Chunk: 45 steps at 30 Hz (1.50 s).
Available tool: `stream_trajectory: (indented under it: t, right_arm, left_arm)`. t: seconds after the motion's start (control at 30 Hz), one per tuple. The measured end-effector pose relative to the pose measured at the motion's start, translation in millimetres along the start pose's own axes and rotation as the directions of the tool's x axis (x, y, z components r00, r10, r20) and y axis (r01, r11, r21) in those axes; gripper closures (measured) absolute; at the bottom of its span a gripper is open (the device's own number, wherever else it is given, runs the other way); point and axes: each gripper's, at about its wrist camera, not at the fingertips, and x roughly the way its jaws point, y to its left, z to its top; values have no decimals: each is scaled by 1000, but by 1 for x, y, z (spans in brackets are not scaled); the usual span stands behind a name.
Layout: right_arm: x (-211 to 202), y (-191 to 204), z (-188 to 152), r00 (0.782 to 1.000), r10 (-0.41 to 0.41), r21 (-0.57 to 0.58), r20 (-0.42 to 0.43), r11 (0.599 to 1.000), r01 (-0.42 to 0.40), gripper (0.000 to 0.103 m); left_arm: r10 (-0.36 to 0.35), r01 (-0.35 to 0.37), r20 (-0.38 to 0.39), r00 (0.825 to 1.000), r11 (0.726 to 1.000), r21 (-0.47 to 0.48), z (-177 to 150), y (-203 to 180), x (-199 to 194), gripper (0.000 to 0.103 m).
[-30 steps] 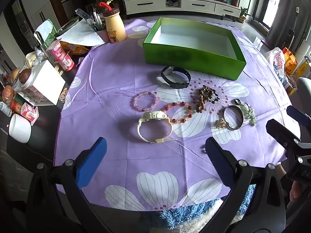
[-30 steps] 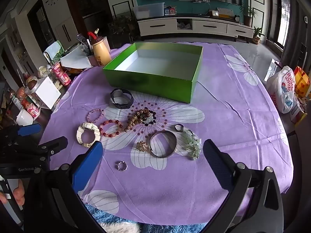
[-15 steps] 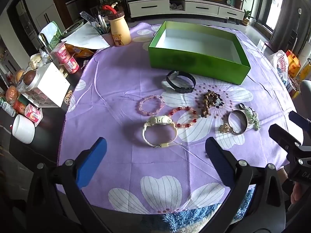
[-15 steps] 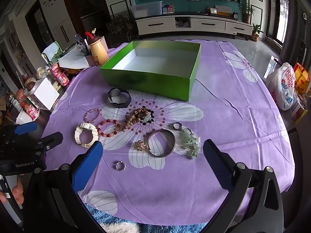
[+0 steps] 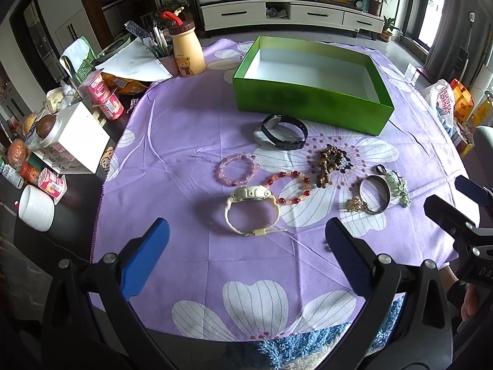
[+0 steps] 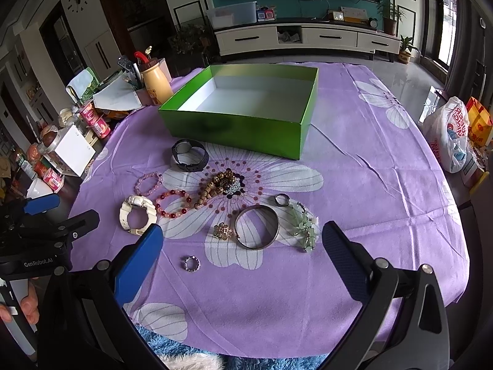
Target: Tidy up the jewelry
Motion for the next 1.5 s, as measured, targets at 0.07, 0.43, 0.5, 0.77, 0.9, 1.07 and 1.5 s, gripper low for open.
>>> stream_trajectory:
  t: [0.07, 0.43, 0.5, 0.77, 0.9, 1.07, 1.5]
  right_arm:
    - [-1, 0, 0, 1000, 1, 2, 2, 1000, -1, 1]
    - [-1, -1, 1, 1000, 0, 3, 3, 1000, 0, 1]
    - [-2, -1, 1, 1000, 1, 4, 3, 1000, -1, 1]
    - [-4, 1, 2, 1000, 6, -6, -1, 1000, -6, 1]
    - [-4, 1, 2, 1000, 10, -6, 1, 1000, -10, 1]
    - [-4, 1, 1, 1000, 10, -6, 1, 1000, -10, 1]
    - [-4, 0, 1, 1000, 11, -6, 1, 1000, -11, 1]
  left_arm:
    - [-3, 3, -3, 1000, 1000, 0, 1, 0, 0, 2]
    - [-4, 4, 0, 1000, 1000, 5, 2, -1, -1, 2]
    - [-4, 4, 3, 1000, 1000, 6, 2, -1, -2, 2]
    - [-11, 11, 9, 1000, 1000, -2, 2, 1, -5, 2]
    - [-11, 11, 9, 1000, 1000, -1, 2, 1, -5, 2]
    - [-14, 14, 14, 1000, 1000, 0, 2, 1, -7, 2]
    - [-20, 20, 12, 1000, 1000, 3, 0, -3, -6, 2]
